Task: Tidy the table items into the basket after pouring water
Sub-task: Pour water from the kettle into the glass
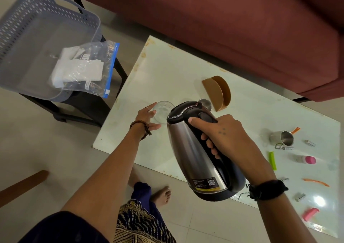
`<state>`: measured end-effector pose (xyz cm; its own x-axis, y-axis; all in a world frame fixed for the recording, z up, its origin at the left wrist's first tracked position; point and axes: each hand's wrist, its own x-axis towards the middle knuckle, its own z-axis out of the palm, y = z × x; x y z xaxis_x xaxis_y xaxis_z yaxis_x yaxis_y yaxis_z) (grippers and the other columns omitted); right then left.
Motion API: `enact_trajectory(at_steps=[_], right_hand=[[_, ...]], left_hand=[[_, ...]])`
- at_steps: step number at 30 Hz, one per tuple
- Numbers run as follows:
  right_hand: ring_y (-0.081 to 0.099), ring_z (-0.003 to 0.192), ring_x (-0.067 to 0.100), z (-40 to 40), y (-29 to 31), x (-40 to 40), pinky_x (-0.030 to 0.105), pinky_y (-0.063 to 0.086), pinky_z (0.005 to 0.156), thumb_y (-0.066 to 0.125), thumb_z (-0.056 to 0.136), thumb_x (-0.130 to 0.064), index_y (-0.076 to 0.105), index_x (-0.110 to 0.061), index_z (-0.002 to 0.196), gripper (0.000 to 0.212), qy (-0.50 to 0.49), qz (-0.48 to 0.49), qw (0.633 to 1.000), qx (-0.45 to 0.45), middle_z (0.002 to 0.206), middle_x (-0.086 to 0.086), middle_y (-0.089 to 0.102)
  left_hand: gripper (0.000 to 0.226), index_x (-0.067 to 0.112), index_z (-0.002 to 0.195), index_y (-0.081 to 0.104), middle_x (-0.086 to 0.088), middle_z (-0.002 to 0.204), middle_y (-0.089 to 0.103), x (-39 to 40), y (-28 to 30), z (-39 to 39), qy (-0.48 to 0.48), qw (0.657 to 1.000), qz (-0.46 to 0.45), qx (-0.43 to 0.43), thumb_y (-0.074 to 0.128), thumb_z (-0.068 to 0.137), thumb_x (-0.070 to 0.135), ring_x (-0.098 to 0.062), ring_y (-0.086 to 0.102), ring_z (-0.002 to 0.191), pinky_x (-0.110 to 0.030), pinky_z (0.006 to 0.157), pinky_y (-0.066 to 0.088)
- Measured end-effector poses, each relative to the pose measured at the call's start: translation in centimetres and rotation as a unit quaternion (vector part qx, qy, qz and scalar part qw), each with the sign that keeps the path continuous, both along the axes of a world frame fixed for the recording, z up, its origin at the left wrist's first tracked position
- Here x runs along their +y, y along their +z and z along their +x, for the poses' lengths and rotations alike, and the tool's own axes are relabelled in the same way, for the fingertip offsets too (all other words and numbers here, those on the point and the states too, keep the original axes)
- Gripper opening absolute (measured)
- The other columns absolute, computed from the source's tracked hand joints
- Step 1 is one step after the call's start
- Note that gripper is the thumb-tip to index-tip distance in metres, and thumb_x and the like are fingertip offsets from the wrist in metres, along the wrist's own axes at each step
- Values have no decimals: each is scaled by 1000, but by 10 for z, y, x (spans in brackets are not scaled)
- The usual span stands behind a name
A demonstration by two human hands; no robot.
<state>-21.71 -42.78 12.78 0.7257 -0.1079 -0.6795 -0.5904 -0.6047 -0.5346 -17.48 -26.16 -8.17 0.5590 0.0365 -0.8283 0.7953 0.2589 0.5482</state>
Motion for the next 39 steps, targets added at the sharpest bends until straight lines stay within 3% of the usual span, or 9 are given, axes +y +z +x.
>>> enact_trajectory(at_steps=[2, 7, 19, 25, 35, 39], right_hand=[[43, 29, 8, 0, 1, 0, 15, 40, 34, 67, 77, -45, 58, -12, 55, 41, -1, 3, 1000, 0, 33, -5, 48], [43, 28, 7, 0, 5, -1, 14, 40, 34, 66, 79, -44, 57, -12, 57, 40, -2, 4, 1000, -1, 32, -6, 48], [44, 29, 7, -1, 9, -6, 18, 42, 36, 65, 76, -48, 57, -13, 55, 41, 20, -10, 1000, -2, 34, -5, 50], [45, 28, 8, -1, 11, -8, 19, 42, 37, 65, 75, -50, 58, -13, 56, 42, 19, -13, 1000, 3, 33, -5, 50], [47, 27, 5, 1, 13, -7, 21, 42, 38, 64, 73, -51, 57, -15, 61, 39, 36, -27, 999, 1, 34, -6, 53], [48, 29, 4, 3, 15, -6, 25, 47, 44, 64, 73, -51, 54, -20, 59, 35, 46, -35, 998, 0, 37, -3, 54]], left_hand=[[38, 24, 129, 49, -12, 145, 34, 0, 1, 0, -1, 1000, 7, -2, 45, 94, 9, -44, 59, 99, -32, 56, 59], [39, 24, 129, 49, -12, 146, 32, -2, 2, 0, -4, 1000, 11, 1, 44, 94, 9, -47, 57, 105, -37, 72, 52], [38, 23, 128, 49, -10, 146, 30, -4, 6, 0, 4, 1000, 16, 2, 44, 94, 8, -48, 51, 114, -39, 73, 52], [37, 24, 128, 50, -9, 147, 32, -5, 8, 0, 6, 1000, 28, 4, 43, 95, 8, -44, 56, 103, -40, 75, 52], [36, 23, 129, 49, -10, 145, 32, -10, 10, 0, 26, 999, 36, 10, 41, 96, 9, -49, 47, 117, -44, 84, 51], [37, 23, 129, 49, -10, 145, 32, -10, 11, 0, 20, 999, 36, 11, 40, 96, 9, -50, 50, 113, -44, 82, 51]])
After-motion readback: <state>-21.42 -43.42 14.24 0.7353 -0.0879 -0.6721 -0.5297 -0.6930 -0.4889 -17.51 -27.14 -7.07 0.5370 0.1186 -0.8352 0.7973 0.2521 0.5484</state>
